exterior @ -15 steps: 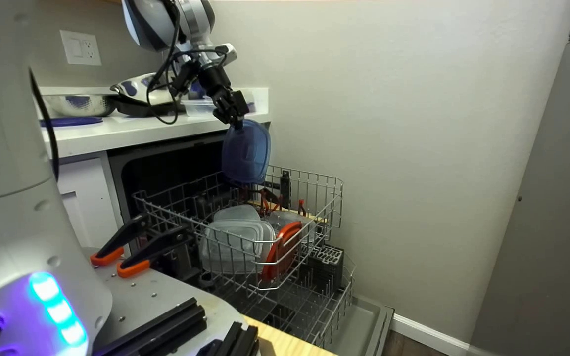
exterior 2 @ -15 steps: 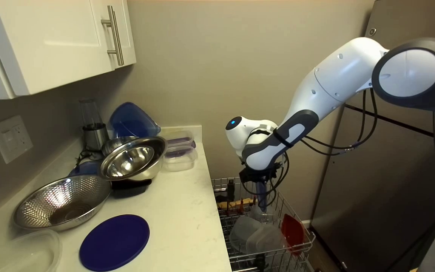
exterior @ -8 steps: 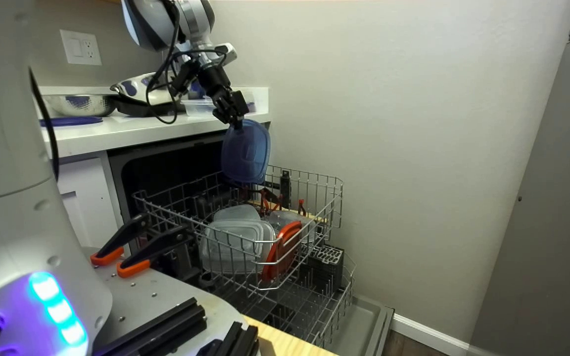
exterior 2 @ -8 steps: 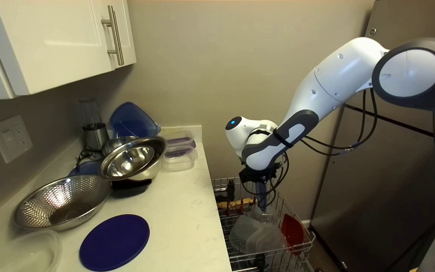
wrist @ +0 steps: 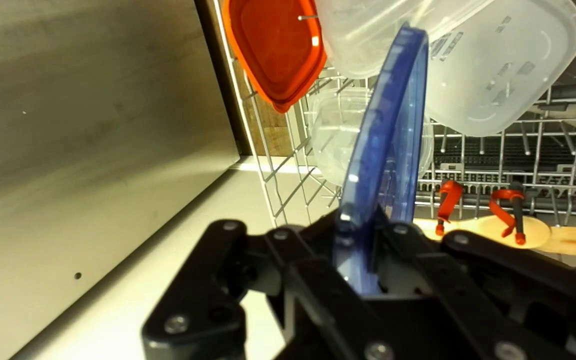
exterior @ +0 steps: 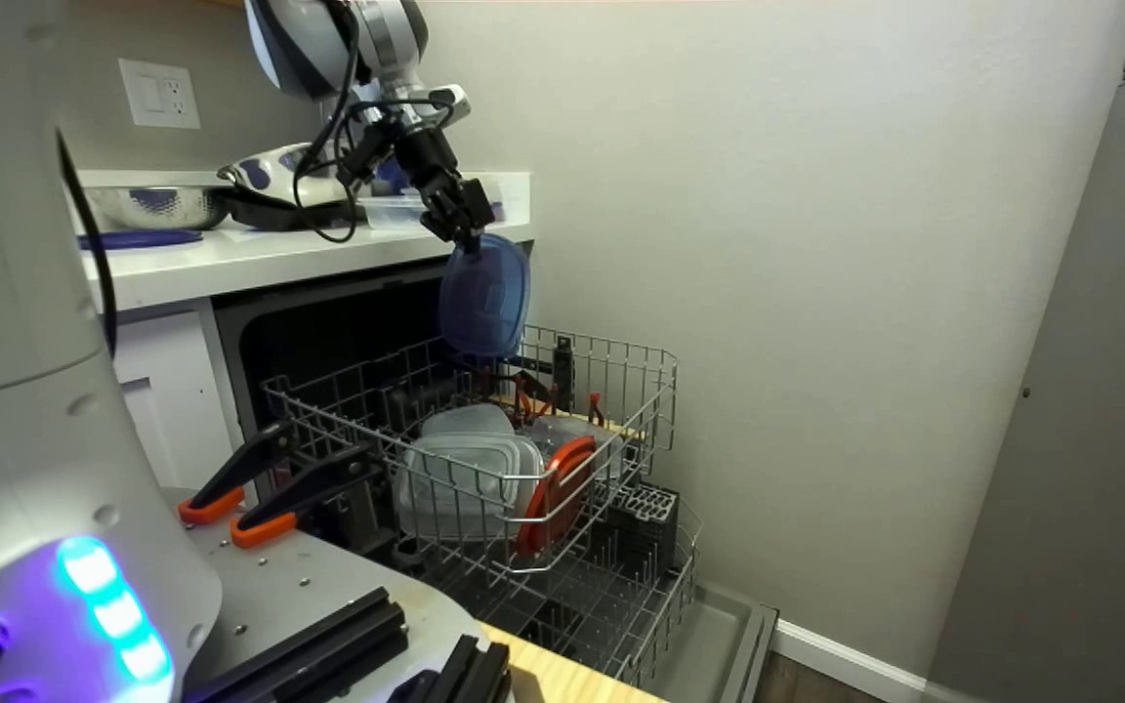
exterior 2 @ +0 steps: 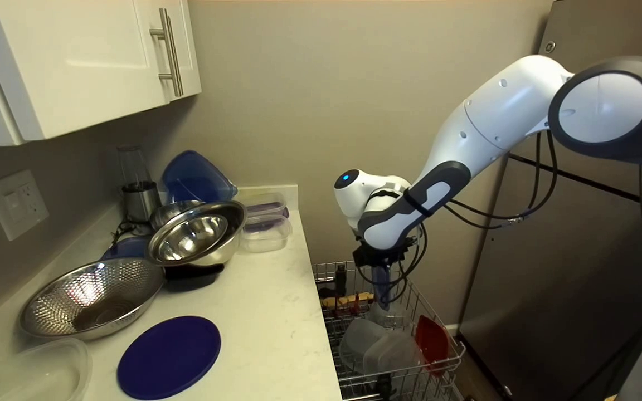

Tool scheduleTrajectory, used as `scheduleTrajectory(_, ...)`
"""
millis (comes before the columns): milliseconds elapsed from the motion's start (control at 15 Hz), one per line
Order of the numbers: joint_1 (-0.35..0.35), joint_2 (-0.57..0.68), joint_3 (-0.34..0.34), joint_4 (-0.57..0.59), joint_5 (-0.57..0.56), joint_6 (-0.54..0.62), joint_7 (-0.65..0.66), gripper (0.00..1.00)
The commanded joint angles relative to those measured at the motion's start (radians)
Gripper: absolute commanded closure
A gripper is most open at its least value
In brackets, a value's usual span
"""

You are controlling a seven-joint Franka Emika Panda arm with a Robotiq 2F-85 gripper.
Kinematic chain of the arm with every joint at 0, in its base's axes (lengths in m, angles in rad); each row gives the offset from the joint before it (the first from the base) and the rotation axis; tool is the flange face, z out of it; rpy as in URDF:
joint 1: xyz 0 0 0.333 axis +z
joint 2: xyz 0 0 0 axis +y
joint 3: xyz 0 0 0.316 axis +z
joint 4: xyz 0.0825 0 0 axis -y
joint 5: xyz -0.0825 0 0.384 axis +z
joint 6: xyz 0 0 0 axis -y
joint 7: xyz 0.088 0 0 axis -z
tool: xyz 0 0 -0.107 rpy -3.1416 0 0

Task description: Put one lid in the dishwasher

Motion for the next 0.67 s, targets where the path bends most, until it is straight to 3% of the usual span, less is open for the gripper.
scheduleTrajectory(0, -0.050, -0.025, 0.005, -0.027, 0.006, 0.069, -0.131, 0.96)
scheduleTrajectory(600, -0.158, -0.004, -0.056, -0.079, 0.057, 0.190, -0.259, 0.96)
